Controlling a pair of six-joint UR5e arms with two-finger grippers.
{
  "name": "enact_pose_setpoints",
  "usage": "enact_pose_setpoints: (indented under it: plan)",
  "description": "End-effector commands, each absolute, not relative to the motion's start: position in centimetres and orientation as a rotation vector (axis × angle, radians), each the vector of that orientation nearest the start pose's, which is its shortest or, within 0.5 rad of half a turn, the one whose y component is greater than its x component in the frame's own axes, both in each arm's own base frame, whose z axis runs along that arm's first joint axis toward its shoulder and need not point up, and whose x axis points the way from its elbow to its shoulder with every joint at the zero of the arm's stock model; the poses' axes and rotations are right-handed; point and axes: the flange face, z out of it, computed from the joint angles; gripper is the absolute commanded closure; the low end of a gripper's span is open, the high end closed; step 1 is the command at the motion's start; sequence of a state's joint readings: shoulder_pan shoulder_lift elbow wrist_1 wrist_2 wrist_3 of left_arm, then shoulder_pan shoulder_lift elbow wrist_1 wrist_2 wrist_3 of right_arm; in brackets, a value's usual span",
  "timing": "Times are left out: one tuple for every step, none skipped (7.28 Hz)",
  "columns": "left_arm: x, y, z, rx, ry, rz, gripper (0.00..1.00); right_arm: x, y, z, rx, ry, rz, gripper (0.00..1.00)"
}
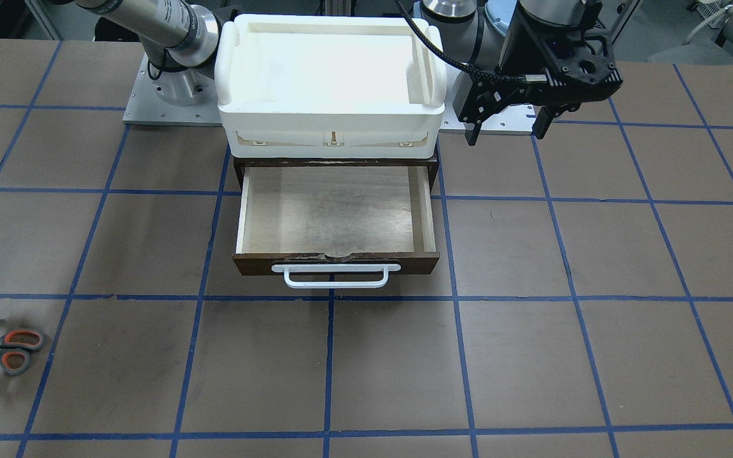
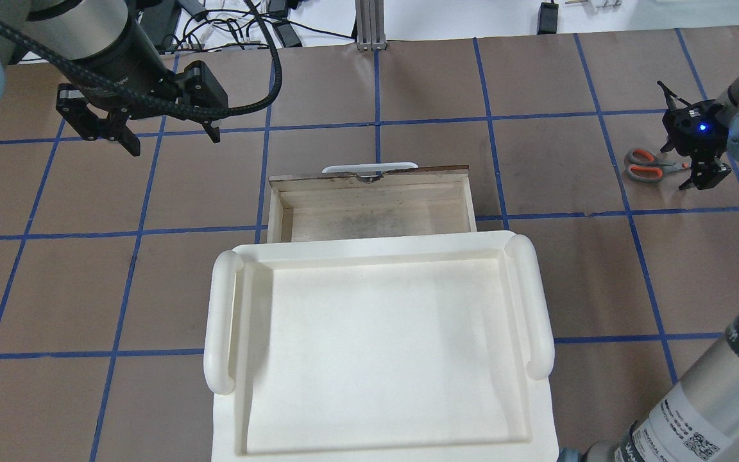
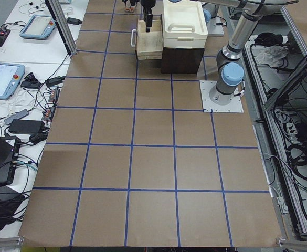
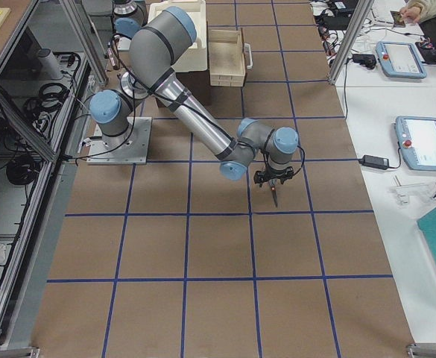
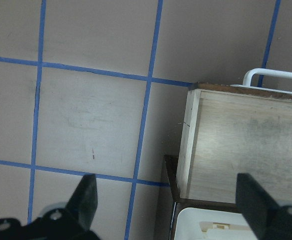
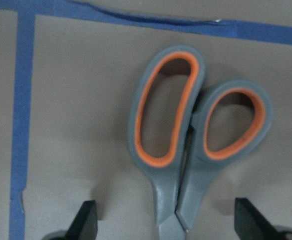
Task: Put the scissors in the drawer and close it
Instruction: 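Close the right gripper on the scissors and lift them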
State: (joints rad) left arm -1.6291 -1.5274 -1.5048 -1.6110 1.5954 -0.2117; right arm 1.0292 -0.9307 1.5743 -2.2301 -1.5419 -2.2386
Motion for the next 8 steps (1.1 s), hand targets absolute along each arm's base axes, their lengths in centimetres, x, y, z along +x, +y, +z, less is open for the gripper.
enact_pose_setpoints:
  plan:
    - [-15.7,-46.8,53.7,-0.243,3.111,-0.098,0.00,-22.8,-64.2,16.8,-2.373,2.063,-0.045,0.63]
    - [-15.8,-46.7,53.8,-0.240,3.111,-0.098,0.00,-22.8,-64.2,17.0,-2.375,2.061,-0.042,1.00]
    - [-15.7,-46.7,53.8,-0.243,3.111,-0.101,0.00,-22.8,-64.3,17.3,-2.383,2.061,-0.042,1.00]
    - [-15.7,-46.7,53.8,-0.243,3.111,-0.101,0.00,-22.6,-64.3,17.8,-2.420,2.030,-0.044,1.00]
    - [-15.7,-46.7,53.8,-0.243,3.111,-0.098,0.00,-22.5,-64.4,18.1,-2.430,2.025,-0.047,1.00]
    - [-15.7,-46.7,53.8,-0.243,3.111,-0.098,0.00,-22.3,-64.4,19.0,-2.443,2.029,-0.051,1.00]
    - [-15.7,-46.7,53.8,-0.243,3.110,-0.099,0.00,-21.8,-64.4,21.9,-2.480,2.046,-0.062,1.00]
    - [-15.8,-46.7,53.8,-0.240,3.112,-0.101,0.00,-20.6,-64.3,23.4,-2.476,2.034,-0.060,1.00]
